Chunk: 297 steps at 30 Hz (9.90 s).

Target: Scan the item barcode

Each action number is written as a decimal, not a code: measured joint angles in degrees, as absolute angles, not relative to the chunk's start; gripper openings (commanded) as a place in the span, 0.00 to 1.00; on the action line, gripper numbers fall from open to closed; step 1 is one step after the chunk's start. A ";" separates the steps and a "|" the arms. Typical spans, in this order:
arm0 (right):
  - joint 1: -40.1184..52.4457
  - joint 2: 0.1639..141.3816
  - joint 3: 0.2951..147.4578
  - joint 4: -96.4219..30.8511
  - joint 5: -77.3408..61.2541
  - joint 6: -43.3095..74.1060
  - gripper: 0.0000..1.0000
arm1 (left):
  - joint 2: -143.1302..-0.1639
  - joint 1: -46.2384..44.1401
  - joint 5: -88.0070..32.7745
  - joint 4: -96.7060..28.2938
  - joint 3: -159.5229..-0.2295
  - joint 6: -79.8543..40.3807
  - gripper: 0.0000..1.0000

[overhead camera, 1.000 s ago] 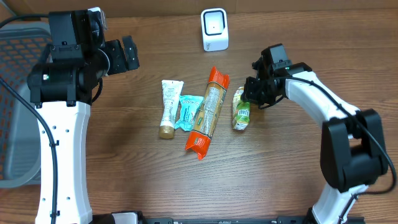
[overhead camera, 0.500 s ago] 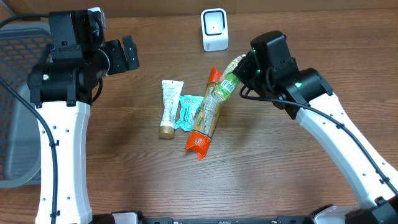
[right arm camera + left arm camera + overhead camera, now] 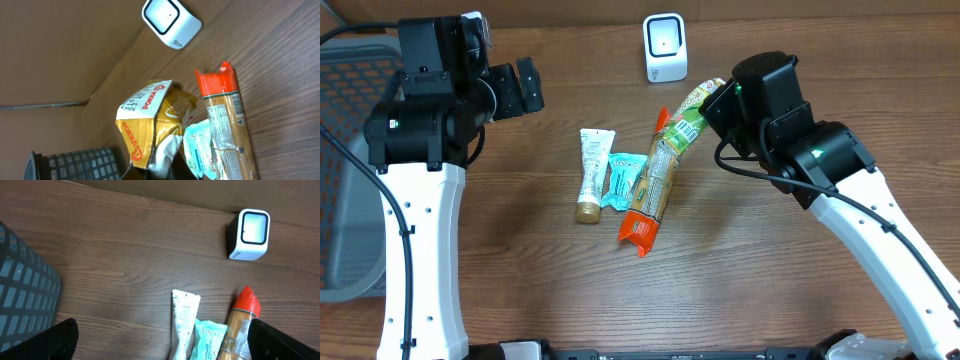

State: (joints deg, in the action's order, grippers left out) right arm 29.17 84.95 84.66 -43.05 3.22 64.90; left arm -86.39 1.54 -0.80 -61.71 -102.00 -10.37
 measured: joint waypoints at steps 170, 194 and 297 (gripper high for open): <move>6.63 106.91 113.67 -47.31 -65.06 15.44 0.03 | -86.39 1.54 -0.80 -61.71 -102.00 -10.37 1.00; 30.37 134.10 118.54 -18.98 21.78 -42.52 0.04 | -86.39 1.54 -0.80 -61.71 -102.00 -10.37 1.00; 34.63 106.74 82.02 -45.39 -15.03 39.90 0.89 | -86.43 1.54 -0.80 -61.71 -102.00 -10.37 1.00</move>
State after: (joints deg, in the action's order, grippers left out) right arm 34.63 106.74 82.02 -45.39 -15.03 39.90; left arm -86.43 1.54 -0.80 -61.71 -102.00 -10.37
